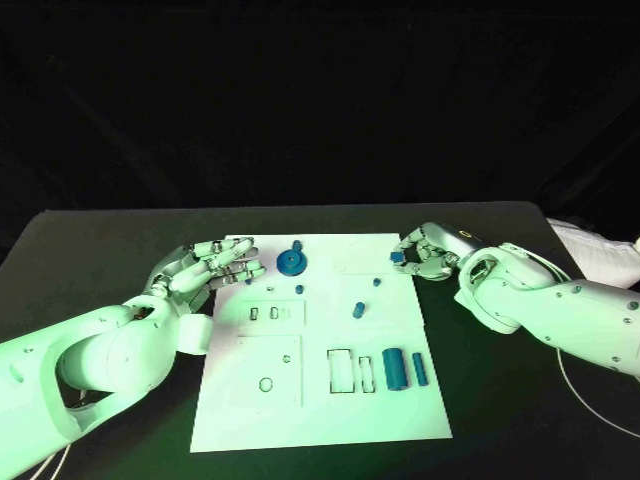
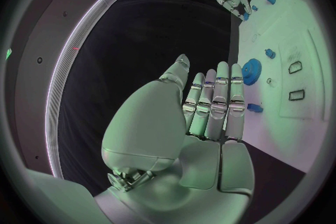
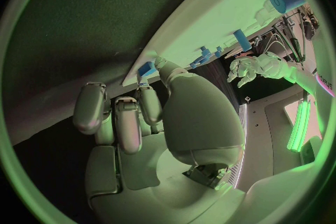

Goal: Assemble the parts on the task board

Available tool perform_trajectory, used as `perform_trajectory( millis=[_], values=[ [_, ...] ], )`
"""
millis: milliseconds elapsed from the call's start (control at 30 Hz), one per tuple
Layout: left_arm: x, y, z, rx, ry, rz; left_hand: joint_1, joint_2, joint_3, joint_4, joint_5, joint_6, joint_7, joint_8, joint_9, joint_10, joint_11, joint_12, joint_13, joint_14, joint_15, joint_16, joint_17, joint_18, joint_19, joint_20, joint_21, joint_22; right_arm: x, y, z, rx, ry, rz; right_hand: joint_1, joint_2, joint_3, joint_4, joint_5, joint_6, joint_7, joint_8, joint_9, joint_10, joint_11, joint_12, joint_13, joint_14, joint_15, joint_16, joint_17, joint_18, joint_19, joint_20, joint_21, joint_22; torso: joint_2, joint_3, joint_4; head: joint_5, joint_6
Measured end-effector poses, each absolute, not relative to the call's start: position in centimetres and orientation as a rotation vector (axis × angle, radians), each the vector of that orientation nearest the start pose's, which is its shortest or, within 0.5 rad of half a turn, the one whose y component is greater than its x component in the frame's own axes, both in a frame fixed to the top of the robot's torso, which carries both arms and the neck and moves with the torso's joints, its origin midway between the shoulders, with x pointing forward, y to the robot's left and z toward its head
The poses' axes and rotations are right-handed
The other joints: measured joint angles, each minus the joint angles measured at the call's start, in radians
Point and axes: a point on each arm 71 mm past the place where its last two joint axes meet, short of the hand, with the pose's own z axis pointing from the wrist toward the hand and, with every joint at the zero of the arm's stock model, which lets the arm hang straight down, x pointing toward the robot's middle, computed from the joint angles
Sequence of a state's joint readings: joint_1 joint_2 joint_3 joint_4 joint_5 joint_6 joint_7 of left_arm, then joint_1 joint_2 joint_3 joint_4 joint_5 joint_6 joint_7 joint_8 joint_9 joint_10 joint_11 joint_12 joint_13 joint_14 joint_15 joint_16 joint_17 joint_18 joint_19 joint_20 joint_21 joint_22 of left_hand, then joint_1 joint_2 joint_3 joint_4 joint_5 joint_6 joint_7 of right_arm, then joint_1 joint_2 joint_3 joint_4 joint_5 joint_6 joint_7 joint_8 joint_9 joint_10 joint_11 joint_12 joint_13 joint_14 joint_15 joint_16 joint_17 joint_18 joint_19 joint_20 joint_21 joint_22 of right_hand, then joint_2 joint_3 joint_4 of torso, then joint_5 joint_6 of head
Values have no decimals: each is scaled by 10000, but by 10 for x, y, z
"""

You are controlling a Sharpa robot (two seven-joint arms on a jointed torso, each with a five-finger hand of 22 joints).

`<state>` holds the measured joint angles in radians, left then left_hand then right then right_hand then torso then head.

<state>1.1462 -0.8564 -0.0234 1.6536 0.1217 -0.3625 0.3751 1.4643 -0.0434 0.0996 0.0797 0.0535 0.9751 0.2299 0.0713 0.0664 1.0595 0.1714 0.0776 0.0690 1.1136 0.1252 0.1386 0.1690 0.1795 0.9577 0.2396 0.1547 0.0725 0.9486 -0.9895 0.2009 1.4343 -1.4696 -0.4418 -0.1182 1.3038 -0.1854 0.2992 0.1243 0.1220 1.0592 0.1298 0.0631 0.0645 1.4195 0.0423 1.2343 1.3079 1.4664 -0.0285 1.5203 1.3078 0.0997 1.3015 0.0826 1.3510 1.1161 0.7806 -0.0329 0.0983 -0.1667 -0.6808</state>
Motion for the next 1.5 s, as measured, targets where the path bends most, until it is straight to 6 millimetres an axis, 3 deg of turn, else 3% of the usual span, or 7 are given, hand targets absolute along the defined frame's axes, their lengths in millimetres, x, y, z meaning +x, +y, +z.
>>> perform_trajectory(
  millis=[900,1500],
  values=[
    [458,182,-193,-13107,14565,-16050,39,39,28,-28,0,0,0,0,0,0,0,0,0,0,0,0,7,-1,0,0,0,-8,482,-321,-214,1476,15765,4380,76,6,-80,28,94,-13,-57,28,32,0,0,0,-3,0,0,0,-3,0,0,0,-36,1,7,7,-9,5,-29],
    [458,181,-194,-13125,14588,-16050,39,39,0,-57,0,0,0,0,0,0,0,-47,0,0,0,0,17,-1,0,0,0,-8,482,-323,-214,1471,15750,4333,112,49,-134,29,94,21,-53,21,27,1,0,0,-5,1,-1,0,-4,0,0,0,-34,10,3,1,-7,1,14]
  ],
)
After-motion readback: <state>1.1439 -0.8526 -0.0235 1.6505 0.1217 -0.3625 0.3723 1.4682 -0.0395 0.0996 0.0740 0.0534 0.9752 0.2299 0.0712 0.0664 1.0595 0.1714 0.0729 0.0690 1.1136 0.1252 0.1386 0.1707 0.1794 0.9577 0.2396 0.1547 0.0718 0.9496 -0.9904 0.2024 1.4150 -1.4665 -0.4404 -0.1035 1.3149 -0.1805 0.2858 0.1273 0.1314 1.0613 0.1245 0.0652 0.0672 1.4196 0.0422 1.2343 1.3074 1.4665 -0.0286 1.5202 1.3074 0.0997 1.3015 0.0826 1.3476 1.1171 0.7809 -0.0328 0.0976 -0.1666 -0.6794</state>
